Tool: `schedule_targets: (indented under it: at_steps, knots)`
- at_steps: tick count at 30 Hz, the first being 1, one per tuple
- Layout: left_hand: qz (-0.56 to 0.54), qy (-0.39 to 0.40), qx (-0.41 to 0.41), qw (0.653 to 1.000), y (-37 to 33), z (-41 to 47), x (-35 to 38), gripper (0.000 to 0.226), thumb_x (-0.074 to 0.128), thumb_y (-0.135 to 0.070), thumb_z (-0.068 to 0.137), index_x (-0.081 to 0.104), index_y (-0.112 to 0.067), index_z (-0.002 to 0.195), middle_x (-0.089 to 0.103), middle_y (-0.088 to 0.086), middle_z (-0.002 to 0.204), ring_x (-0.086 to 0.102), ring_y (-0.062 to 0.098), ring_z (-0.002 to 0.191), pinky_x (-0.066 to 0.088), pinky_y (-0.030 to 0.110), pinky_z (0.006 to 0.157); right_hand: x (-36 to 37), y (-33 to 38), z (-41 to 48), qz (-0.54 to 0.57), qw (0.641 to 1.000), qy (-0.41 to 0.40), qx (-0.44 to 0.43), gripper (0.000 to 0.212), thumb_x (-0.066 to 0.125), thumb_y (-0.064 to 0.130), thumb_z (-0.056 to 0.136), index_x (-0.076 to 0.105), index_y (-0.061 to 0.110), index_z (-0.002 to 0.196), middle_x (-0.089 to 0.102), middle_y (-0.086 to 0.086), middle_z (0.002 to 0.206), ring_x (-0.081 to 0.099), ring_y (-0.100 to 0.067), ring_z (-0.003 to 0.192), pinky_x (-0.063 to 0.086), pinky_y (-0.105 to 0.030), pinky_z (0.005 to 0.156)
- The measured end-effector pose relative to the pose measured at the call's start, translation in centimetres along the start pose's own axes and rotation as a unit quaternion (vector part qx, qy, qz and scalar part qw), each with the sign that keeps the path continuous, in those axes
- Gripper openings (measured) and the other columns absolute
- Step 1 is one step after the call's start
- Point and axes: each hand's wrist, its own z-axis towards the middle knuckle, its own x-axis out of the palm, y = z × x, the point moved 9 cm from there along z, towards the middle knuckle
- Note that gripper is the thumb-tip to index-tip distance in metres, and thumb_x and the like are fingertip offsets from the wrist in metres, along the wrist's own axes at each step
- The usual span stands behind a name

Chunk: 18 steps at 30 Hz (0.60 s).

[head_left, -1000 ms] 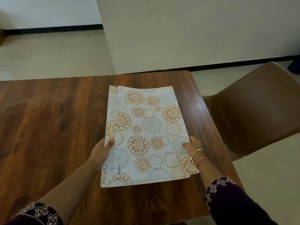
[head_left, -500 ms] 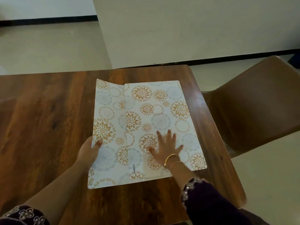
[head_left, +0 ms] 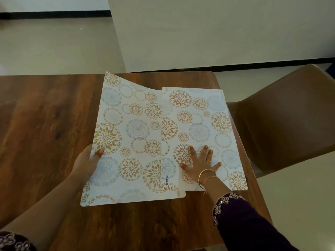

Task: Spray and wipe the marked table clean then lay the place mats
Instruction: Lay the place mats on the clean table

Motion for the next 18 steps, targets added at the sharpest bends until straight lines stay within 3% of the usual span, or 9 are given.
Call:
schedule_targets:
  at_steps: [5,18]
  knots:
    - [-0.011,-0.007,-0.023,1.000,0.8,-0.1,-1.6,0.032,0.049,-0.037,0.094,0.053,-0.018,0.118,0.063,0.006,0.113,0.061,0.031,0.098,0.050,0.051,0.088,0.3,-0.5,-0.4,-0.030,0.999,-0.010,-0.028,0.085,0.028,0.078,0.081,-0.016,0.043,0.145,-0.033,-0.009,0.152,-0.026,-0.033,0.141,-0.003,-0.072,0.105]
    - [-0.024,-0.054,-0.014,0.998,0.4,-0.2,-7.4,0.036,0.050,-0.033,0.094,0.053,-0.012,0.123,0.060,0.012,0.116,0.060,0.033,0.095,0.048,0.044,0.082,-0.2,-1.0,-0.5,-0.058,0.997,0.015,-0.045,0.085,0.031,0.077,0.081,-0.018,0.045,0.144,-0.033,-0.007,0.152,-0.021,-0.031,0.143,0.002,-0.070,0.107]
